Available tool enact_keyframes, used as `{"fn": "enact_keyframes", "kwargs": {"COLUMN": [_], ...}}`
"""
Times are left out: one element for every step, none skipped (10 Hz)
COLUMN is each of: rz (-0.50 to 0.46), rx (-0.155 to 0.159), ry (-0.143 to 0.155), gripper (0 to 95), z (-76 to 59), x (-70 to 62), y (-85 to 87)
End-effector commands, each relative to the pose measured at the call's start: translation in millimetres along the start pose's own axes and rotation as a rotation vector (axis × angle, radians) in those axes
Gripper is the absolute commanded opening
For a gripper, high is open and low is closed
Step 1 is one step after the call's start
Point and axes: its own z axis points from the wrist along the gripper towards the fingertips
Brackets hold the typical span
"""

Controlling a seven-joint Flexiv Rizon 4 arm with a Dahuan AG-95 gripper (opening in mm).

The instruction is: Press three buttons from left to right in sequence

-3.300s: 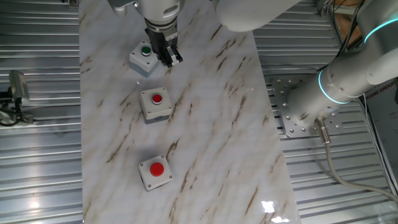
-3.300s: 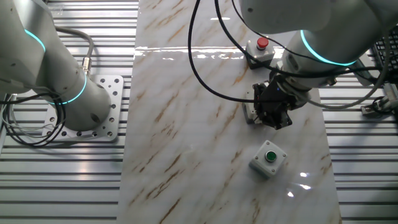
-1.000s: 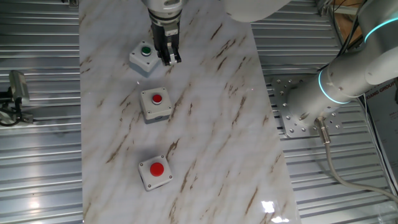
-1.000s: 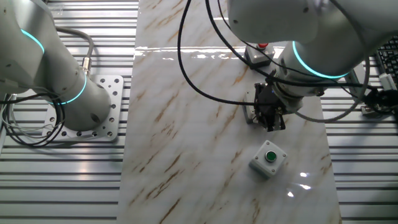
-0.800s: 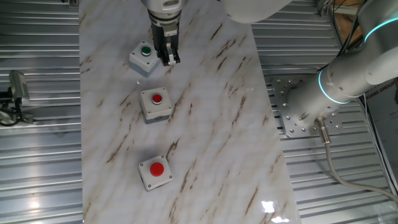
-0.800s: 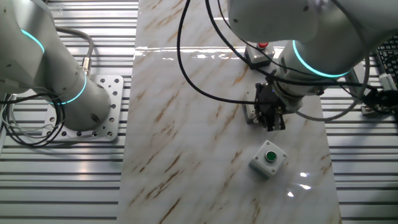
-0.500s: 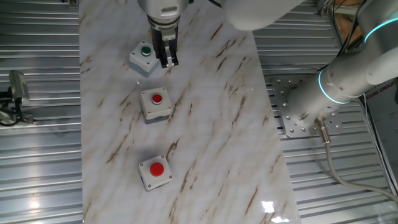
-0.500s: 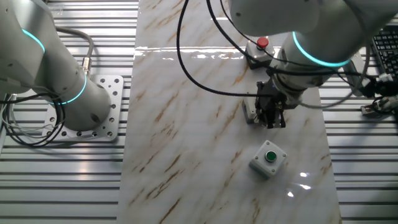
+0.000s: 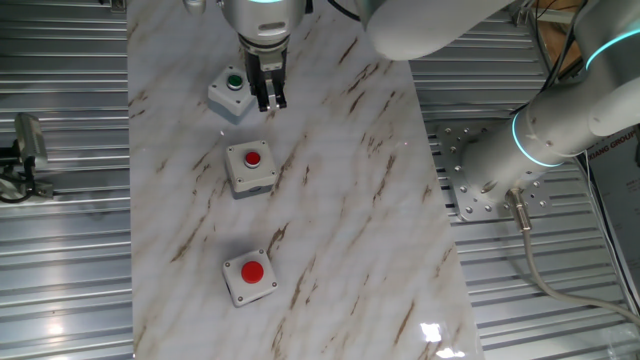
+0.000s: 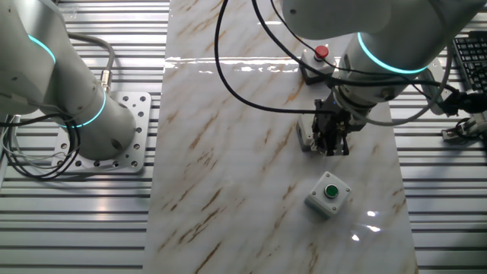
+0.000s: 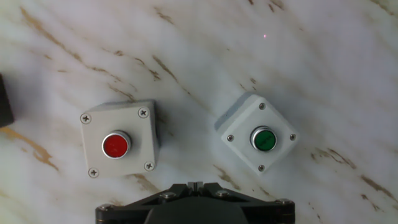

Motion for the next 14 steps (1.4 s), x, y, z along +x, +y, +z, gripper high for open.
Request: {"fn": "enact_keyframes", "kwargs": {"rz": [0.000, 0.003, 0.005, 0.002, -0.001, -0.001, 0.003, 0.005, 0.004, 0.008, 0.015, 0.023, 0.025, 0.023], "rx": [0.001, 0.000, 0.000, 0.000, 0.000, -0.002, -0.003, -0.005, -0.005, -0.007, -0.005, -0.003, -0.004, -0.004], "ry": [-0.001, -0.001, 0.000, -0.002, -0.008, -0.010, -0.010, -0.010, -0.010, -0.013, -0.013, -0.013, -0.016, -0.017], "gripper": [0.0, 0.0, 0.0, 0.0, 0.0, 0.0, 0.0, 0.0, 0.0, 0.0, 0.0, 0.0, 0.0, 0.0], "z": [0.0, 0.0, 0.0, 0.0, 0.0, 0.0, 0.0, 0.0, 0.0, 0.0, 0.0, 0.0, 0.0, 0.0], "x": [1.4, 1.4, 1.4, 1.4, 1.4, 1.4, 1.4, 1.4, 1.4, 1.4, 1.4, 1.4, 1.4, 1.4], "y": [-0.1, -0.1, -0.1, -0.1, -0.1, -0.1, -0.1, -0.1, -0.1, -0.1, -0.1, -0.1, -0.1, -0.1]}}
